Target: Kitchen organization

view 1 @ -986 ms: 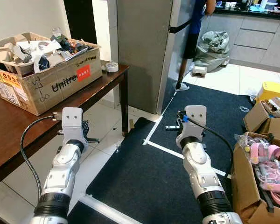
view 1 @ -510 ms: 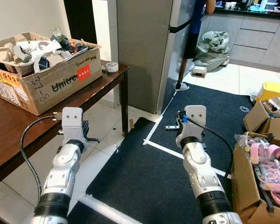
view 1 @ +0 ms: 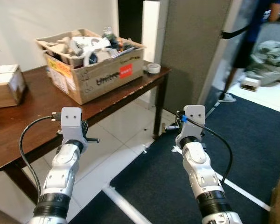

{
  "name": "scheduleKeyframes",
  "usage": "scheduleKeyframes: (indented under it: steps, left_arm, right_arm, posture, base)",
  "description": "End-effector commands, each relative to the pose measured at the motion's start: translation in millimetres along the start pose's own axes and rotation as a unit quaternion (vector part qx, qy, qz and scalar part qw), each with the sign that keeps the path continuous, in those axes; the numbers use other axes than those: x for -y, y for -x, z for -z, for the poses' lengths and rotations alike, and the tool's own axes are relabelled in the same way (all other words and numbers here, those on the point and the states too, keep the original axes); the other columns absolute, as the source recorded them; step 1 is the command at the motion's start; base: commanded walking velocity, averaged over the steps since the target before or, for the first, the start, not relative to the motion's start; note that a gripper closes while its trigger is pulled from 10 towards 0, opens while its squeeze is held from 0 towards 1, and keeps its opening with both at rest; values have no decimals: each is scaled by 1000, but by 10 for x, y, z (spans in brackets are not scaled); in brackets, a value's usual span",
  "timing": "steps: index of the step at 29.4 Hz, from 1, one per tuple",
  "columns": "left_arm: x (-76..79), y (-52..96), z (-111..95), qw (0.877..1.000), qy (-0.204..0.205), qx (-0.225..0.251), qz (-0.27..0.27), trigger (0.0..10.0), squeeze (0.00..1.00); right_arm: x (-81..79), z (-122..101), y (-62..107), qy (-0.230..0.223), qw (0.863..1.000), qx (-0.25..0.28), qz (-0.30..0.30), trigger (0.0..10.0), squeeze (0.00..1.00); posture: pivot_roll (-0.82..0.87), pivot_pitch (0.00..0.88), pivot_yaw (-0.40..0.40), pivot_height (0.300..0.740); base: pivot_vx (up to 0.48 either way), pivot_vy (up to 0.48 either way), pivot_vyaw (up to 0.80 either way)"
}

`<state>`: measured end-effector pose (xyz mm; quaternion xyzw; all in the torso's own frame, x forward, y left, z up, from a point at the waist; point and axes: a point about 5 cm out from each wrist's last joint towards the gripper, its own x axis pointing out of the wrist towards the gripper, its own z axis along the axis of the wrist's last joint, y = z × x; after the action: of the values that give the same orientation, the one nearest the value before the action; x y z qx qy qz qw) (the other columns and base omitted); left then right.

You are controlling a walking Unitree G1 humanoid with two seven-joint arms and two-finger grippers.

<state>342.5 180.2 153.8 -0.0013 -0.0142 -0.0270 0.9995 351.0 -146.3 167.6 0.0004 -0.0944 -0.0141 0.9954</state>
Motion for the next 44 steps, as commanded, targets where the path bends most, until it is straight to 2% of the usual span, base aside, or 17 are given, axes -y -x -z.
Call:
scheduleKeyframes:
  steps: [1, 10, 12, 44]
  left_arm:
    - [1, 9, 4, 1000, -1, -2, 3, 10000, 0]
    - [6, 7, 4, 1000, -1, -2, 4, 10000, 0]
    - [7, 8, 7, 1000, -1, -2, 4, 10000, 0]
    - [9, 2, 8, 1000, 0, -2, 4, 10000, 0]
  right_arm:
    - [30, 16, 12, -6, 1000, -1, 6, 10000, 0]
    - [27, 30, 12, -21, 1000, -7, 4, 10000, 0]
    - [25, 38, 13, -32, 999, -10, 2, 10000, 0]
    - [24, 31, 6, -31, 999, -9, -2, 10000, 0]
  posture:
    - [-25, 55, 4, 740]
    - [-25, 55, 4, 740]
    - [-27, 53, 5, 740]
    - [-29, 52, 4, 740]
  base:
    - [0, 0, 0]
    - [0, 0, 0]
    - [0, 0, -800]
    - [0, 0, -800]
